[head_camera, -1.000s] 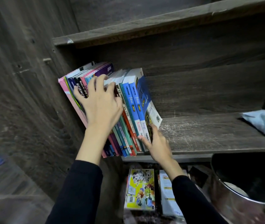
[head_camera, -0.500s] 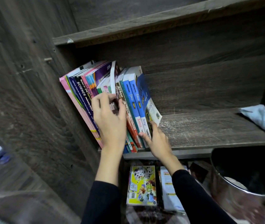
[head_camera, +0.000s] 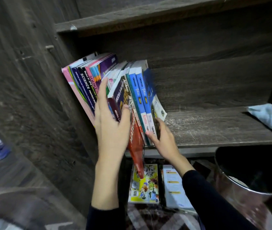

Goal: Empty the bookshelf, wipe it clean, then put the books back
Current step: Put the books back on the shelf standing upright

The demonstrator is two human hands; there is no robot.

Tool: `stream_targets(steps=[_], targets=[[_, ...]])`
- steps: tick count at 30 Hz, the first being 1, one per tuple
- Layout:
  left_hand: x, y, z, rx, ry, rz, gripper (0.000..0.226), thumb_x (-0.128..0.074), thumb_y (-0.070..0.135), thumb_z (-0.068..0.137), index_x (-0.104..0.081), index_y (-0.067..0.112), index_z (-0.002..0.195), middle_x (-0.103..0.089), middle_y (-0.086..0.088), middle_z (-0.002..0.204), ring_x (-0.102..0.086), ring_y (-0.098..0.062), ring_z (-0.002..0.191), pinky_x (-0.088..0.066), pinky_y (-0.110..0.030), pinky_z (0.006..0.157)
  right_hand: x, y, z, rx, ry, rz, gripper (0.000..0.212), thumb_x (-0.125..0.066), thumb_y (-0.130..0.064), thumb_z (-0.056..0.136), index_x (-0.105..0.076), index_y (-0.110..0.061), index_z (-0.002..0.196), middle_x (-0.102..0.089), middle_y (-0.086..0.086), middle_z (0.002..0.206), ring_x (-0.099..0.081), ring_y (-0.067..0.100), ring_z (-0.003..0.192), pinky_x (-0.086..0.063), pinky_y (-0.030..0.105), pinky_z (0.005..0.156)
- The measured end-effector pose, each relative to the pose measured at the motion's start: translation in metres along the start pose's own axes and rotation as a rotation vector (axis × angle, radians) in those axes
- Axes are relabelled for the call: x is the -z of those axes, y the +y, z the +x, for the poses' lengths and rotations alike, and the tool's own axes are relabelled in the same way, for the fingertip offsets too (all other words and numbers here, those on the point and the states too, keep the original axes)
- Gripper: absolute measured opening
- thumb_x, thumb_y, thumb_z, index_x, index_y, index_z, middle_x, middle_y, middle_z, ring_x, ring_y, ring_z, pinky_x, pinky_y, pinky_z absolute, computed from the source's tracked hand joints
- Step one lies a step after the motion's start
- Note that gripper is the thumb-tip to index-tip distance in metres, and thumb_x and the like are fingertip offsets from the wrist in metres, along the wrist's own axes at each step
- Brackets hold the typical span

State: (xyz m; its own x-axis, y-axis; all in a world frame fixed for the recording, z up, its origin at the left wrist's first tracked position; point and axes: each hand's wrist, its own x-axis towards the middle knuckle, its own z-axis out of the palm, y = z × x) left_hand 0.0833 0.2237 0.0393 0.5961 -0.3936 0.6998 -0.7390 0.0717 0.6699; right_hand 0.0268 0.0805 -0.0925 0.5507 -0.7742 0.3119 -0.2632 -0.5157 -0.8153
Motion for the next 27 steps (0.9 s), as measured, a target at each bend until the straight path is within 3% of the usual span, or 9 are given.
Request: stream_targets(steps=[2,4,7,10,12,15,17,22,27], targets=[[0.002,-0.006,0.002,0.065,-0.150,-0.048,0.076,-0.055,0.015,0.092,-0.011,0.047,0.145,-0.035,0.024,0.146,-0.043,0.004,0.126,-0.029,-0.030,0.112,0.001,-0.009,-0.015,0.065,0.026,0.080,0.075,-0.050,-0.060,0.088,-0.026,-0.022,0.147,-0.034,0.002,0.150,-0.035,0.010,0.132,-0.031,0.031,0.106],[0.004,-0.015,0.005,0.080,-0.232,-0.160,0.078,-0.052,0.011,0.095,-0.004,0.048,0.144,-0.028,0.049,0.133,-0.038,0.025,0.115,-0.027,-0.018,0.110,0.002,-0.021,-0.030,0.120,0.011,0.140,0.082,-0.044,-0.073,0.080,-0.025,-0.030,0.147,-0.027,-0.003,0.153,-0.030,0.006,0.134,-0.027,0.032,0.108],[0.005,-0.017,0.006,0.115,-0.279,-0.248,0.080,-0.051,0.016,0.091,-0.006,0.065,0.135,-0.033,0.038,0.137,-0.040,0.014,0.123,-0.027,-0.037,0.115,0.003,-0.031,-0.049,0.178,-0.158,0.115,0.086,-0.048,-0.078,0.071,-0.008,-0.056,0.143,-0.005,-0.011,0.160,-0.013,0.007,0.144,-0.015,0.036,0.113],[0.003,-0.010,0.004,0.055,-0.276,-0.263,0.082,-0.049,0.006,0.088,-0.004,0.054,0.137,-0.027,0.048,0.133,-0.034,0.024,0.120,-0.023,-0.017,0.111,-0.006,-0.035,-0.067,0.229,-0.330,0.009,0.094,-0.062,-0.055,0.083,0.014,-0.061,0.138,0.000,-0.011,0.160,-0.010,0.009,0.146,-0.017,0.035,0.117],[0.001,-0.004,0.000,0.043,-0.267,-0.262,0.081,-0.047,-0.001,0.088,-0.006,0.045,0.140,-0.027,0.058,0.123,-0.031,0.029,0.116,-0.022,-0.005,0.105,-0.010,-0.039,-0.075,0.252,-0.288,-0.020,0.096,-0.057,-0.027,0.089,0.021,-0.058,0.135,-0.002,-0.007,0.161,-0.018,0.018,0.146,-0.026,0.041,0.115],[0.005,0.009,-0.005,0.047,-0.244,-0.318,0.076,-0.047,0.002,0.082,-0.018,0.038,0.143,-0.029,0.016,0.151,-0.032,-0.002,0.136,-0.022,-0.031,0.117,-0.001,-0.048,-0.088,0.277,-0.177,-0.047,0.094,-0.050,-0.008,0.086,0.017,-0.047,0.139,-0.017,0.000,0.159,-0.038,0.029,0.136,-0.038,0.042,0.106],[0.014,0.024,-0.009,0.019,-0.249,-0.350,0.072,-0.047,-0.001,0.079,-0.026,0.034,0.138,-0.035,0.002,0.149,-0.039,-0.011,0.133,-0.029,-0.038,0.114,0.009,-0.058,-0.103,0.291,-0.100,-0.082,0.091,-0.049,-0.009,0.084,0.014,-0.042,0.141,-0.028,0.003,0.155,-0.049,0.033,0.124,-0.046,0.039,0.095],[0.033,0.067,-0.013,-0.121,-0.305,-0.431,0.060,-0.051,-0.006,0.077,-0.038,0.031,0.122,-0.048,-0.011,0.133,-0.056,-0.003,0.097,-0.048,-0.026,0.089,0.028,-0.078,-0.138,0.390,0.190,-0.120,0.083,-0.044,-0.019,0.075,-0.008,-0.028,0.149,-0.059,0.009,0.130,-0.053,0.018,0.083,-0.039,0.030,0.063],[0.032,0.106,-0.006,-0.296,-0.385,-0.405,0.059,-0.051,-0.011,0.078,-0.033,0.025,0.121,-0.043,-0.004,0.135,-0.049,0.009,0.083,-0.046,-0.013,0.083,0.055,-0.092,-0.135,0.428,0.298,-0.094,0.081,-0.041,-0.021,0.074,-0.011,-0.023,0.149,-0.058,0.014,0.131,-0.049,0.019,0.090,-0.034,0.028,0.062]])
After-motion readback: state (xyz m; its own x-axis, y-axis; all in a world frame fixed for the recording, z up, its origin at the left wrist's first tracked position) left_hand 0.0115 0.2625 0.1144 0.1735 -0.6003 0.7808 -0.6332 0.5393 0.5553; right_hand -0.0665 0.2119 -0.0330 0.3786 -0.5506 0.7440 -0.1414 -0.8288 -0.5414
